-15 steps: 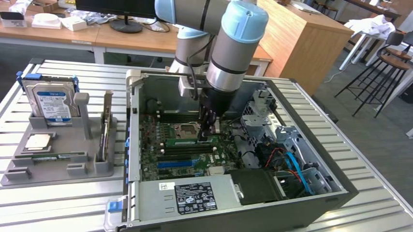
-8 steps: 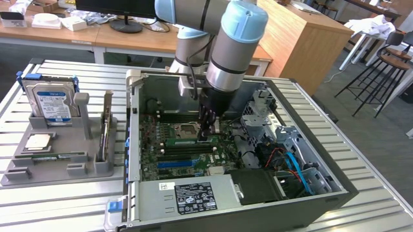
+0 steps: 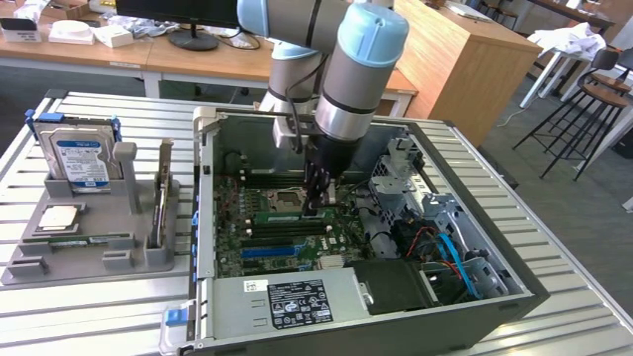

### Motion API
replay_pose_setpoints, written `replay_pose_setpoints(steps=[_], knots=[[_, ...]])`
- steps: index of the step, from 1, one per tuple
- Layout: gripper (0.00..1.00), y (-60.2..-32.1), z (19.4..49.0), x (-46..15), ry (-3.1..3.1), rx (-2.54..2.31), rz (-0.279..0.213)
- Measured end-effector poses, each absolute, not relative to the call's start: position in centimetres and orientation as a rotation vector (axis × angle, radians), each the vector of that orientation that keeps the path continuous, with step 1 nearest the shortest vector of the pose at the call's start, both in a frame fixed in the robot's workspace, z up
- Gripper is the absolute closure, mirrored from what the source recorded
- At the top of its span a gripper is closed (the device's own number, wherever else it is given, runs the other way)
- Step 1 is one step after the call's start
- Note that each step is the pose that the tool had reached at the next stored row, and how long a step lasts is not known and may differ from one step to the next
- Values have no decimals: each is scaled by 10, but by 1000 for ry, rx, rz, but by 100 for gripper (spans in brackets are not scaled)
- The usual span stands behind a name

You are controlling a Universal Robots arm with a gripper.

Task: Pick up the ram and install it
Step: 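Insert the ram into the slot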

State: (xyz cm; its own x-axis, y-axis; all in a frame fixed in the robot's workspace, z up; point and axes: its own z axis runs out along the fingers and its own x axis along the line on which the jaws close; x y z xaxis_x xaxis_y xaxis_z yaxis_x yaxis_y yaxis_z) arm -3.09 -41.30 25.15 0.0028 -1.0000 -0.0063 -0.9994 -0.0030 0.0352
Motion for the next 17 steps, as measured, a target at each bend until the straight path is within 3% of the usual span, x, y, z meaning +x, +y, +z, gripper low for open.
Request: replay_pose_setpoints(steps=[17], knots=[[89,-413,245,-31,-2206,2212,-42]])
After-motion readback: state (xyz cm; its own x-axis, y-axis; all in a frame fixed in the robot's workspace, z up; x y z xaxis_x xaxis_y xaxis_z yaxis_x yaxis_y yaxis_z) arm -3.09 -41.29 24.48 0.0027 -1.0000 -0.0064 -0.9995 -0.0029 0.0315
